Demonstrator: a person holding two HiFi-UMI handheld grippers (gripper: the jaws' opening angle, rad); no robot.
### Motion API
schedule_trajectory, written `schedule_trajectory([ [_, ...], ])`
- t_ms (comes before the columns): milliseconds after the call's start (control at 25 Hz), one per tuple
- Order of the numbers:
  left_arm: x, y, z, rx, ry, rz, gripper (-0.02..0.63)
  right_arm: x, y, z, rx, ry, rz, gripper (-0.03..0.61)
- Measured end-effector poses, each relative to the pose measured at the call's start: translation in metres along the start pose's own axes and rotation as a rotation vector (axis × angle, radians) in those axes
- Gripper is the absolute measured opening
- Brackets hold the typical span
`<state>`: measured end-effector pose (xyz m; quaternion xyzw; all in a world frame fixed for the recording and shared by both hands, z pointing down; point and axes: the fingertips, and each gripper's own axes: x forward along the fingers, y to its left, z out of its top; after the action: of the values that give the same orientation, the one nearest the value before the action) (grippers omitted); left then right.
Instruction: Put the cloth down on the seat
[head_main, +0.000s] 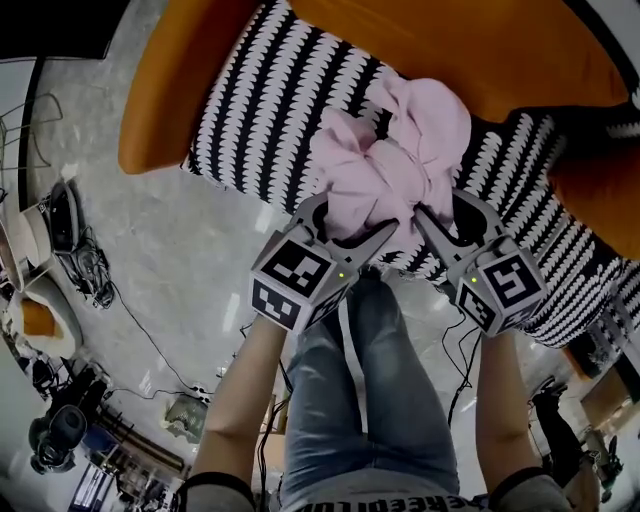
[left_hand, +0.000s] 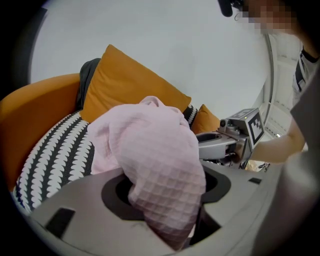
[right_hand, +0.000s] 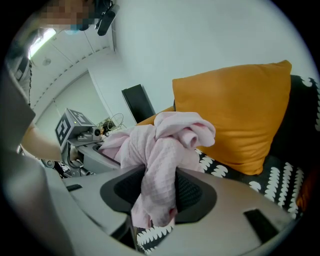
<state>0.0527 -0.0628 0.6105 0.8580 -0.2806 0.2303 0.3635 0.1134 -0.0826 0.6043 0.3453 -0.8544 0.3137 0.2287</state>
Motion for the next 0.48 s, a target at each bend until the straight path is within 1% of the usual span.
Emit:
schedule_trajectory([
  [240, 0.015, 0.005, -0.008, 0.0, 0.05, -0.004, 0.291, 0.005, -0.012, -0.013, 0.02, 0.032, -0.022, 0.19],
  [360, 0.019, 0.007, -0.012, -0.003, 0.057, -0.004, 0.291, 0.007, -0.014, -0.018, 0.006, 0.05, -0.036, 0.19],
  [480, 0.026, 0.009, -0.019, 0.002, 0.068, -0.002, 0.291, 0.01, -0.018, -0.027, 0.014, 0.057, -0.047, 0.19],
])
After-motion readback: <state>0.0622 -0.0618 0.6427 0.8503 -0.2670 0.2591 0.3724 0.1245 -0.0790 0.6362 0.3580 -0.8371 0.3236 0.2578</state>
